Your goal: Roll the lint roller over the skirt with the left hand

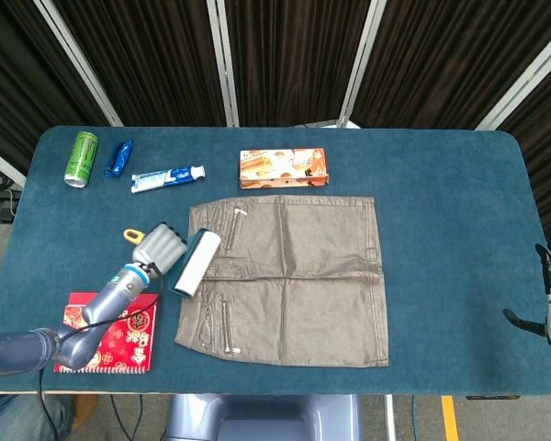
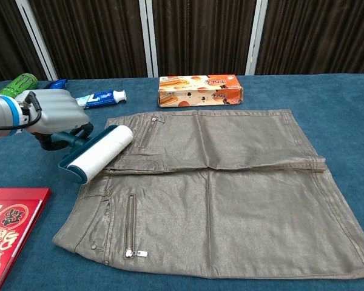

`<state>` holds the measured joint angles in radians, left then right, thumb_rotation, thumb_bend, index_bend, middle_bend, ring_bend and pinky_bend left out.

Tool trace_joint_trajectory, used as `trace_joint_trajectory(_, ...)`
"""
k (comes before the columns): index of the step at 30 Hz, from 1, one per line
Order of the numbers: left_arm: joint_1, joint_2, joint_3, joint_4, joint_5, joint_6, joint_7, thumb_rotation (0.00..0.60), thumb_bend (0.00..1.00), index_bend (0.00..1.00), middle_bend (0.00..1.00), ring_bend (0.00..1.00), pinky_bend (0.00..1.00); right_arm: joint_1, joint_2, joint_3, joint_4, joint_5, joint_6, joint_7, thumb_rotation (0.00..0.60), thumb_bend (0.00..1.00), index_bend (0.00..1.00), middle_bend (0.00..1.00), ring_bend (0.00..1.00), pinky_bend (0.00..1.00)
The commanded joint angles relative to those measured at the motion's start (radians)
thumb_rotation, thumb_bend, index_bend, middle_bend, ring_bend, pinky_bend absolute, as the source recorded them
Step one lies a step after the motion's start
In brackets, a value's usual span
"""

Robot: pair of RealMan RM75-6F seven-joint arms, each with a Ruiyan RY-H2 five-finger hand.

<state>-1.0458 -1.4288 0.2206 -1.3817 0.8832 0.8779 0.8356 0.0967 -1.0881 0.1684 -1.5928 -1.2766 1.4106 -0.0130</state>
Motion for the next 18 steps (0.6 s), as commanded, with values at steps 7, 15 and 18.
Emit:
trace_joint_trajectory(7, 0.081, 0.033, 0.019, 0.094, 0.048, -0.025, -0.074, 0.600, 0.81, 0.60, 0.55, 0.43, 0.45, 0.000, -0.001, -0.003, -0.007, -0.009, 0.006, -0.010, 0.600, 0.00, 0.00, 0.00, 0.00, 0.00)
trace_joint_trajectory(15, 0.139, 0.045, -0.002, 0.122, 0.098, -0.025, -0.143, 0.600, 0.20, 0.15, 0.11, 0.10, 0.26, -0.001, -0.003, -0.008, -0.021, -0.022, 0.015, -0.024, 0.600, 0.00, 0.00, 0.00, 0.00, 0.00)
trace_joint_trajectory(18, 0.160, 0.055, -0.013, 0.113, 0.090, -0.026, -0.154, 0.600, 0.01, 0.00, 0.00, 0.00, 0.12, -0.002, -0.002, -0.009, -0.025, -0.026, 0.019, -0.025, 0.600, 0.00, 0.00, 0.00, 0.00, 0.00)
